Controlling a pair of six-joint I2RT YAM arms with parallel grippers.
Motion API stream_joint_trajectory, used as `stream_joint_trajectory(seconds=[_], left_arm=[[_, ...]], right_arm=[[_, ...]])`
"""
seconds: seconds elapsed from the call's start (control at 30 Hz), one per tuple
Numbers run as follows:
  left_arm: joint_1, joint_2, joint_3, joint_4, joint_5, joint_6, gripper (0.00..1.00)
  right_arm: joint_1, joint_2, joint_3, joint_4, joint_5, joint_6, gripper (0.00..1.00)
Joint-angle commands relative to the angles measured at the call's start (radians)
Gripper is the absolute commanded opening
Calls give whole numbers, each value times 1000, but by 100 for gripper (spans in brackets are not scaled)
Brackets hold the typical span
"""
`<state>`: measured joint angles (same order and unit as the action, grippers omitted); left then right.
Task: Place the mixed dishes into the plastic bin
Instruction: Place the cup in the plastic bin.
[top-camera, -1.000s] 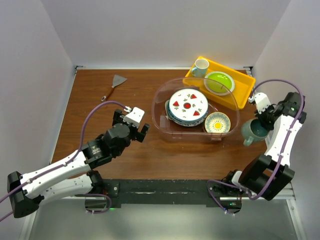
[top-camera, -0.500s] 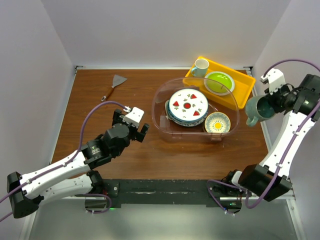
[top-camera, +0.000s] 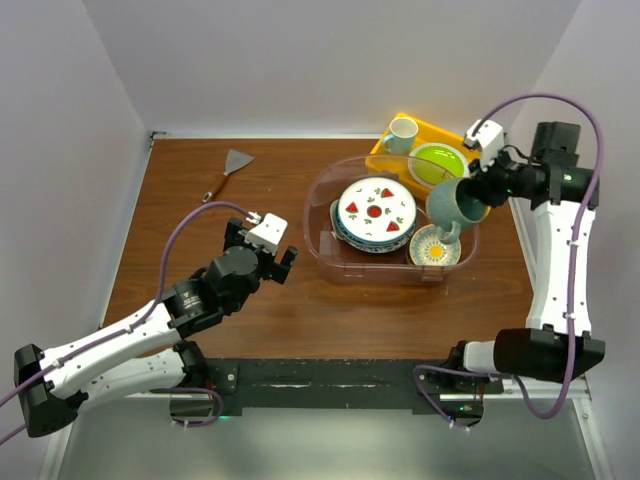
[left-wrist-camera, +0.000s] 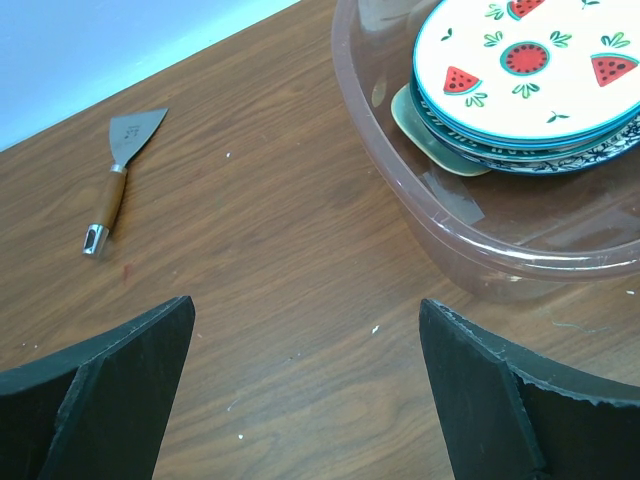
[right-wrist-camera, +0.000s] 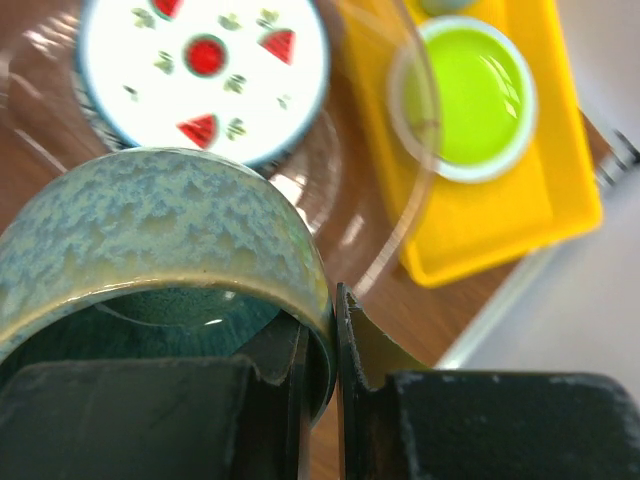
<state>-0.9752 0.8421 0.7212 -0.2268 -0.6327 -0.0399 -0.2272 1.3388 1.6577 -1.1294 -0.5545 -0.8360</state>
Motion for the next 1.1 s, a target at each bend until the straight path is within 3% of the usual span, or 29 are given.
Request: stream_joint_trajectory(seconds=[0.0,0.43,1.07], left_arm=[[9,-5,-11,24,-5,18,100],[20,2,-17,32,-16,25,100],[30,6,-19,32,-10,26,100]], right_arm=[[104,17,79,69,-91,118,0],[400,120,33,190,79,209,0],[535,487,174,263,406,241,4]])
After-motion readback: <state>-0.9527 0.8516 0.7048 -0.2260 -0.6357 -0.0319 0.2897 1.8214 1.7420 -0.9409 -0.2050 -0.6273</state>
